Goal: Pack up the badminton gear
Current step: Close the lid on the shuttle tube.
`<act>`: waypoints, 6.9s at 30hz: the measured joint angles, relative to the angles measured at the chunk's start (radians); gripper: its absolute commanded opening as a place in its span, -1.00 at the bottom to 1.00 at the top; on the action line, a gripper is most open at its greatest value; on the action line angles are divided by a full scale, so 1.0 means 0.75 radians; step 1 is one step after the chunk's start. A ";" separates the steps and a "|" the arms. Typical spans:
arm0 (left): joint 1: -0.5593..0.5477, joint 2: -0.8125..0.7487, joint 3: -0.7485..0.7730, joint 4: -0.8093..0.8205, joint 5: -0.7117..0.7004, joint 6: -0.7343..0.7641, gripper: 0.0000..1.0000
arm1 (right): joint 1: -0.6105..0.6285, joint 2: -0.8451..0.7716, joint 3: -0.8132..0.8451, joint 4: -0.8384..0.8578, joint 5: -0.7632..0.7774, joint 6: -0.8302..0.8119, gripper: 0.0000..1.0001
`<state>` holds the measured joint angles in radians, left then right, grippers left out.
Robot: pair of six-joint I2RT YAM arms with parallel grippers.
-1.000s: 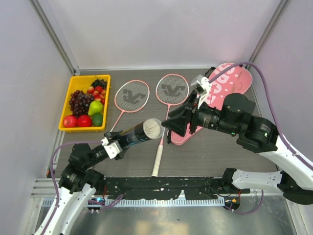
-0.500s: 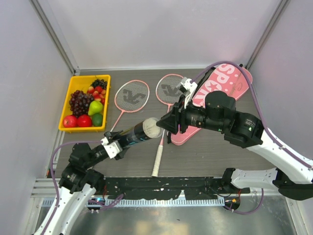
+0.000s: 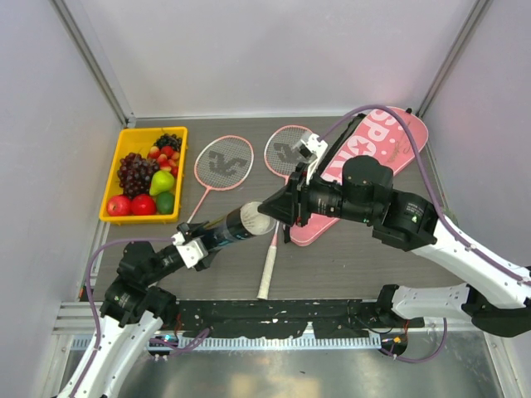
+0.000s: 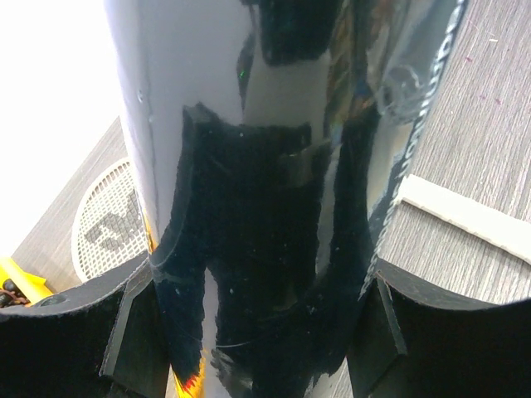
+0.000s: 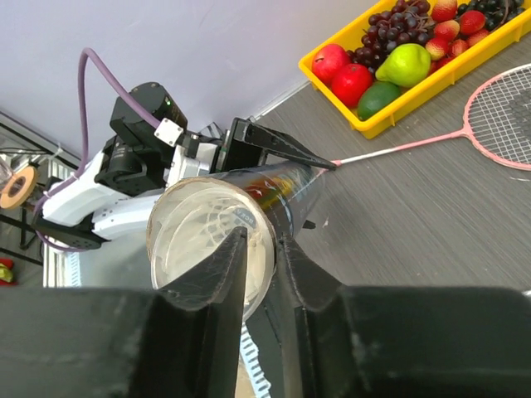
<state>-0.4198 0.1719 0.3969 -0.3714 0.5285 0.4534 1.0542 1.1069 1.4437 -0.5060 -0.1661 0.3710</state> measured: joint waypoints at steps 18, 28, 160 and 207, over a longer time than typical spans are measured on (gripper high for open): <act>-0.005 0.000 -0.010 -0.004 0.031 0.023 -1.00 | 0.027 -0.165 -0.220 0.159 0.090 0.034 -0.89; -0.005 0.001 -0.010 0.003 0.035 -0.004 -1.00 | 0.027 -0.250 -0.387 0.377 0.093 0.120 -0.89; -0.005 0.027 -0.081 0.222 0.069 -0.256 -1.00 | 0.237 -0.077 -0.330 0.729 0.373 -0.042 -0.02; 0.004 0.070 -0.064 0.192 0.087 -0.232 -1.00 | 0.251 0.009 -0.136 0.461 0.472 -0.140 -0.89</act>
<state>-0.4168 0.2241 0.3492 -0.2272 0.5938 0.2794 1.2427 1.1137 1.3418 -0.1600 0.1879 0.2661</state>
